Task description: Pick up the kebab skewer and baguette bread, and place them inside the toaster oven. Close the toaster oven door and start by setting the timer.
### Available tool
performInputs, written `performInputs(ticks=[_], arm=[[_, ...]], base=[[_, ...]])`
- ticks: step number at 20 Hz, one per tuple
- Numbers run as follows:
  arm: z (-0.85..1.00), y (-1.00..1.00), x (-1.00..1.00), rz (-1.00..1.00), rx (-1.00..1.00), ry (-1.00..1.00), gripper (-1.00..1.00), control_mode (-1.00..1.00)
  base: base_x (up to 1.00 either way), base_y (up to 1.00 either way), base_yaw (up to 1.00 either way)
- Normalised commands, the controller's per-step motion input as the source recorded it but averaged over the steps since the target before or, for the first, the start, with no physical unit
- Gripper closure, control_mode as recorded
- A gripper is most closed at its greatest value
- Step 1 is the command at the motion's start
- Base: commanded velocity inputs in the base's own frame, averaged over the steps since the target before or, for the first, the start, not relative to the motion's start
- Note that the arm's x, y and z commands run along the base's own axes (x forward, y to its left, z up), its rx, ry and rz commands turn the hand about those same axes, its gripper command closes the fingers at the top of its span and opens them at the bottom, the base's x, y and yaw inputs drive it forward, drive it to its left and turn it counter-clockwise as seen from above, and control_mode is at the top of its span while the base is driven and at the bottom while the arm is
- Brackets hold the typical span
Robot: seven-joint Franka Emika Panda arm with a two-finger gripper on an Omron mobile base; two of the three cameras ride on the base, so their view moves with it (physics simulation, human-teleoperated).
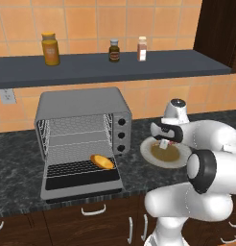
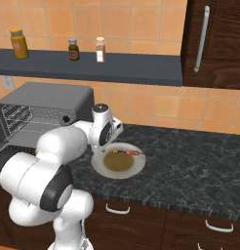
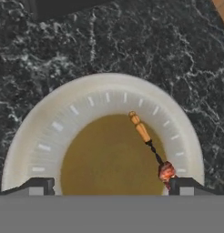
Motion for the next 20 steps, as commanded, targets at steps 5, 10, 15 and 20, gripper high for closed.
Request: performInputs(ticks=[5,10,15,20], arm=[[-0.21,-0.01,0.2,0.04,-0.08,0.01,-1.0,-1.0],[-0.32,-0.05,0.04,0.01,0.0,0.01,-1.0,-1.0],[-0.26,0.0,0.29,0.0,0.0,0.03,-1.0,-1.0],[-0.27,0.0,0.31,0.0,0.0,0.08,-1.0,-1.0]], base=[[0.0,0.0,0.0],[0.0,0.0,0.0],[0.0,0.0,0.0],[0.0,0.0,0.0]])
